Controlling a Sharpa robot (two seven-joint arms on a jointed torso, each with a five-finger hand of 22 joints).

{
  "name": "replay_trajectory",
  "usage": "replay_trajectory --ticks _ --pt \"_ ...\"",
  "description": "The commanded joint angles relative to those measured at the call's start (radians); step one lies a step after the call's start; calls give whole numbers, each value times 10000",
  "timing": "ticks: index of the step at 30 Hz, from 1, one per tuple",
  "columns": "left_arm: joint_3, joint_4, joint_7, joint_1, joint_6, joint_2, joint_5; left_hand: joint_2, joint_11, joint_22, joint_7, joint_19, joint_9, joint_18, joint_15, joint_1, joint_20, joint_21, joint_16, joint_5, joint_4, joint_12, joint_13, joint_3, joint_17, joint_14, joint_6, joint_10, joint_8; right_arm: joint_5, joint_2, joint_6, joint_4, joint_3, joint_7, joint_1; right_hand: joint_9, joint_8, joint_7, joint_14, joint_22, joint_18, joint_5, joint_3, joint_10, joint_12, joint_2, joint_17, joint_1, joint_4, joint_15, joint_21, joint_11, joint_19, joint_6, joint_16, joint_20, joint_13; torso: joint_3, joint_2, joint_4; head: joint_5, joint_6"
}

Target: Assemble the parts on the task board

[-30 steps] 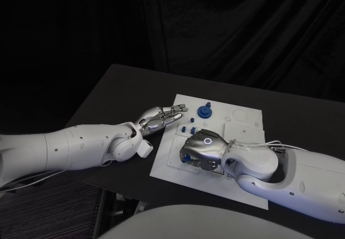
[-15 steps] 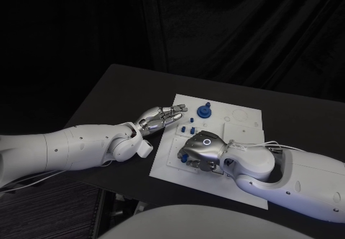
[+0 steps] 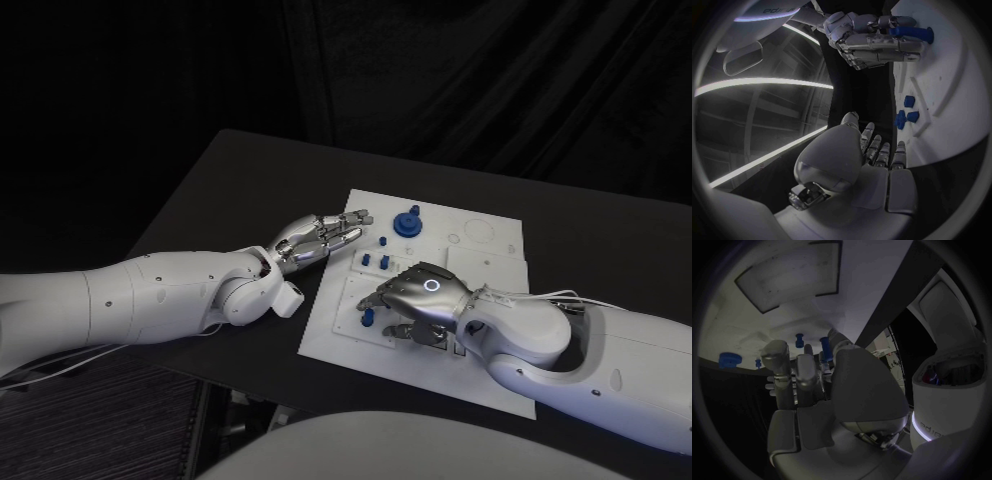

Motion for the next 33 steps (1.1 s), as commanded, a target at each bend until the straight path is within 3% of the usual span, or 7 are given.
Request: replay_trajectory --ticks 1,9,12,16,19,25,33 --pt "9 36 817 -19 96 -19 6 87 5 14 49 6 -13 113 87 22 54 23 -37 34 -14 -44 -9 61 -11 -4 -39 -41 -51 115 -395 -2127 373 39 419 12 -305 -41 -139 -92 1073 147 -5 -167 -340 331 -168 -26 227 231 19 -124 15 -60 -751 -39 -6 166 9 -7 -11 -26 2" --pt "9 78 833 -27 38 -103 6 71 28 14 64 7 -9 126 59 30 53 23 -37 30 -20 -35 -7 63 -11 -4 -24 -43 -45 1028 -1828 -4262 1432 90 901 663 -540 47 -530 58 1177 86 448 -123 -529 1052 -166 145 922 524 -89 267 -125 174 -848 116 -86 422 20 -16 -17 -155 2" --pt "9 111 863 -28 -31 -136 6 65 27 12 69 7 -8 134 42 30 48 23 -37 29 -18 -23 -4 62 -11 -4 -23 -38 -43 1854 -2508 -4181 1831 73 708 1031 -431 253 -134 125 1199 66 602 -30 -509 1320 63 220 955 504 -92 350 -100 235 -16 181 -107 490 19 -18 -14 -250 2" --pt "8 215 957 -29 -192 -214 6 31 36 6 -192 8 -40 177 -21 3 11 22 -37 26 11 23 1 45 -11 -4 -325 -28 -94 3885 -3554 -3030 2245 24 58 1443 -464 324 92 -78 1089 138 970 179 51 2014 387 -160 1095 406 -93 -127 -95 51 231 -122 -97 744 12 -2 -7 -485 2" --pt "8 299 1034 -29 -315 -261 6 10 40 6 -397 10 -47 182 -59 -54 -28 23 -37 15 29 73 6 8 -11 -4 -432 -7 -104 5594 -4172 -1928 2318 7 -542 1573 -92 1144 1007 -481 853 284 1264 231 1706 4942 551 -1130 1008 373 -372 -1118 -750 -317 1857 -955 -257 2502 7 8 -8 -699 2" --pt "8 376 1126 -29 -460 -322 6 1 16 -10 -544 6 -61 178 -123 -107 -102 19 -37 9 33 96 6 -26 -11 -4 -578 -3 -121 7539 -4911 -270 2314 -7 -1775 1621 447 2102 983 814 1395 -88 1340 -300 5120 11634 789 1534 -535 454 -403 1104 -818 712 2546 1114 -398 10935 -35 -2 19 -1132 2" --pt "8 366 1141 -28 -465 -324 6 7 5 -14 -540 5 -59 176 -127 -111 -107 18 -37 13 34 98 6 -26 -11 -4 -560 -4 -118 8100 -5493 852 2249 -16 -3784 1355 1283 3206 826 1830 2316 -775 1370 -796 7302 13217 787 4675 -2079 542 -550 5269 -919 2061 2418 3248 -569 13972 -40 4 -16 -1879 2"
